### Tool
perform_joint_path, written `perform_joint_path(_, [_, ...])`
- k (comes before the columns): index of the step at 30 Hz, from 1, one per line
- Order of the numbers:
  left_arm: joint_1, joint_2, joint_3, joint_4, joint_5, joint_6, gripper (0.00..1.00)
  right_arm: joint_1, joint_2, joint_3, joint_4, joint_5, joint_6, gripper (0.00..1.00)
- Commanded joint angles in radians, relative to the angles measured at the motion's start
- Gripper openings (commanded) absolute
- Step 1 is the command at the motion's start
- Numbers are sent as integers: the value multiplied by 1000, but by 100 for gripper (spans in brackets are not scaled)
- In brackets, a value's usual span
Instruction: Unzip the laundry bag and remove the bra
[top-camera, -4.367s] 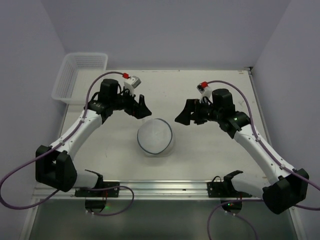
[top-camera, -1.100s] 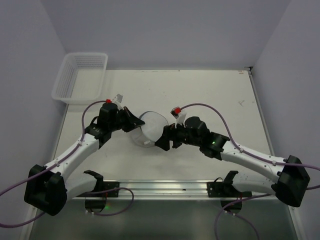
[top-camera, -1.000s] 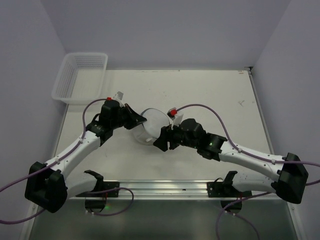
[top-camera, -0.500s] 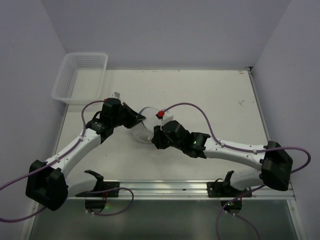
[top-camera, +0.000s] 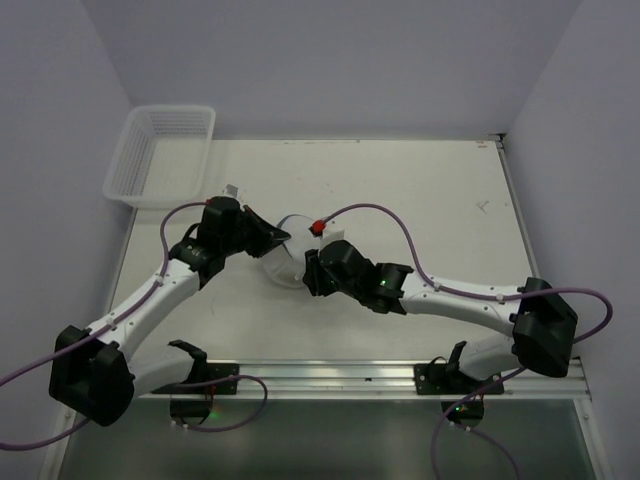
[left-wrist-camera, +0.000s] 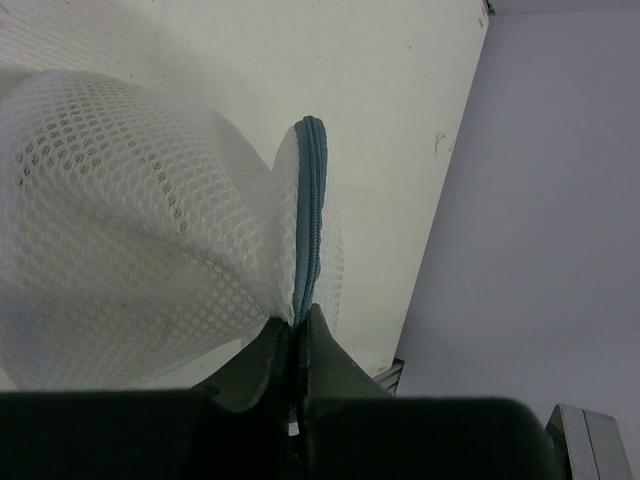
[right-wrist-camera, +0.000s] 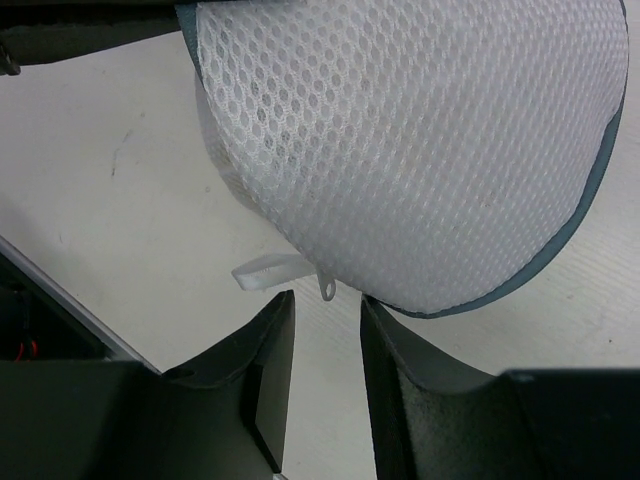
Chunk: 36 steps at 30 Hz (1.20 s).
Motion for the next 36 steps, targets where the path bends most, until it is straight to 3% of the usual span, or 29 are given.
perform_joint_path(1, [-7, -34, 28, 1, 5, -20, 0, -1, 10, 55, 12, 56, 6, 35])
perform_joint_path(10, [-7, -41, 19, 1, 12, -15, 0, -1, 24, 75, 13, 72, 4, 30])
perform_joint_path(19, [-7, -59, 12, -1, 6, -17, 0, -4, 36, 69, 15, 99, 1, 14])
perform_joint_path(24, [-7, -61, 5, -9, 5, -9, 0, -19, -4, 14, 15, 125, 2, 0])
perform_joint_path(36, [16, -25, 56, -49, -37, 92, 0, -56, -162, -175, -13, 89, 27, 0])
